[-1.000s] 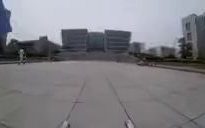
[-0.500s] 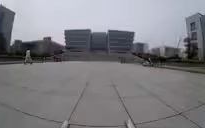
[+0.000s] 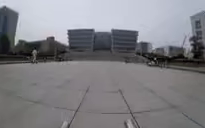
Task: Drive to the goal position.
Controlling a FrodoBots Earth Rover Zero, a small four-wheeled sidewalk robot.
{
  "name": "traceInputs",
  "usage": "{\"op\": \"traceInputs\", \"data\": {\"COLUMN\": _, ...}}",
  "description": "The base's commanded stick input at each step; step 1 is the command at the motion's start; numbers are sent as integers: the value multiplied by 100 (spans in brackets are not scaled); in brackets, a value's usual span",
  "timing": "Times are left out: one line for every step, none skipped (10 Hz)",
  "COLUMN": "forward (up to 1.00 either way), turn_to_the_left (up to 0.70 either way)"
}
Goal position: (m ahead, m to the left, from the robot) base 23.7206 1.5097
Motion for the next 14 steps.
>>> {"op": "traceInputs", "data": {"forward": 100, "turn_to_the_left": 7}}
{"op": "traceInputs", "data": {"forward": 100, "turn_to_the_left": -40}}
{"op": "traceInputs", "data": {"forward": 100, "turn_to_the_left": -40}}
{"op": "traceInputs", "data": {"forward": 100, "turn_to_the_left": -40}}
{"op": "traceInputs", "data": {"forward": 100, "turn_to_the_left": -40}}
{"op": "traceInputs", "data": {"forward": 100, "turn_to_the_left": -17}}
{"op": "traceInputs", "data": {"forward": 100, "turn_to_the_left": 6}}
{"op": "traceInputs", "data": {"forward": 100, "turn_to_the_left": 4}}
{"op": "traceInputs", "data": {"forward": 100, "turn_to_the_left": 1}}
{"op": "traceInputs", "data": {"forward": 100, "turn_to_the_left": 0}}
{"op": "traceInputs", "data": {"forward": 100, "turn_to_the_left": 0}}
{"op": "traceInputs", "data": {"forward": 100, "turn_to_the_left": 0}}
{"op": "traceInputs", "data": {"forward": 100, "turn_to_the_left": 0}}
{"op": "traceInputs", "data": {"forward": 100, "turn_to_the_left": 0}}
